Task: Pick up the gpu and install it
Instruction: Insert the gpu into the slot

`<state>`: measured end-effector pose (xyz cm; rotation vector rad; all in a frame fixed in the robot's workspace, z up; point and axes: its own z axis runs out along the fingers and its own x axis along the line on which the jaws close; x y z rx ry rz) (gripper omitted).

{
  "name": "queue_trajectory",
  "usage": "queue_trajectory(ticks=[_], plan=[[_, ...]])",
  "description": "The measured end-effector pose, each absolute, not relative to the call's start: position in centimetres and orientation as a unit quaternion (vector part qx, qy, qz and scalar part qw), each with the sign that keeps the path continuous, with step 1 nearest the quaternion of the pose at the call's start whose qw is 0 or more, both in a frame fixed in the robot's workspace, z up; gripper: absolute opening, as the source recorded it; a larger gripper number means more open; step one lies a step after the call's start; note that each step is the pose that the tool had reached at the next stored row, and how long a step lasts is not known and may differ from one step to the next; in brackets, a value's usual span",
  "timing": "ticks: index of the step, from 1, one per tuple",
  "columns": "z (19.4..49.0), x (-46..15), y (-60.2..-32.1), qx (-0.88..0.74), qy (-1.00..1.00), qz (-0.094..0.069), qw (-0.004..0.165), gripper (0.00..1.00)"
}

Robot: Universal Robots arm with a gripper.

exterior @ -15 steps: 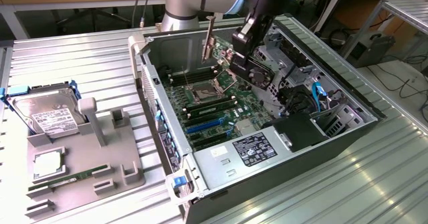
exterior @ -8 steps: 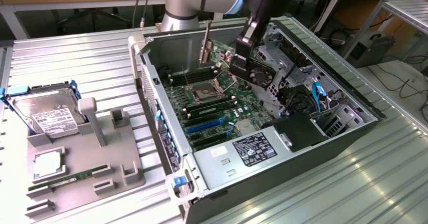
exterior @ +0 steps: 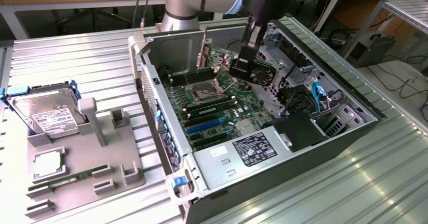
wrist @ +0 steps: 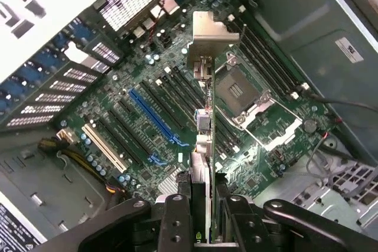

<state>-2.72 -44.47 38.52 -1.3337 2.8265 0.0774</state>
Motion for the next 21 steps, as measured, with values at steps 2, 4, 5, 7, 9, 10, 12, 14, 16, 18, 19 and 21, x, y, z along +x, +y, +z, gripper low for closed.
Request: queue_trajectory(ticks=[2,4,5,7,9,10,12,14,16,18,19,21], plan=[[38.4,-2.7,-44.5,-0.444,0.895,0.025,0.008,0.26],[38.3,-2.7,-44.5,-0.460,0.887,0.025,0.007,0.26],[38.3,-2.7,-44.5,-0.469,0.883,0.025,0.007,0.26],[38.1,-2.7,-44.5,-0.488,0.873,0.025,0.007,0.26],[37.9,-2.7,-44.5,-0.517,0.855,0.025,0.006,0.26],[37.8,-2.7,-44.5,-0.530,0.848,0.025,0.006,0.26],[37.7,-2.7,-44.5,-0.545,0.838,0.025,0.006,0.26],[37.6,-2.7,-44.5,-0.561,0.828,0.025,0.005,0.26],[37.4,-2.7,-44.5,-0.576,0.817,0.025,0.005,0.26],[37.3,-2.7,-44.5,-0.591,0.806,0.025,0.004,0.26],[37.2,-2.7,-44.5,-0.601,0.799,0.025,0.004,0.26],[37.0,-2.7,-44.5,-0.615,0.788,0.025,0.003,0.26]])
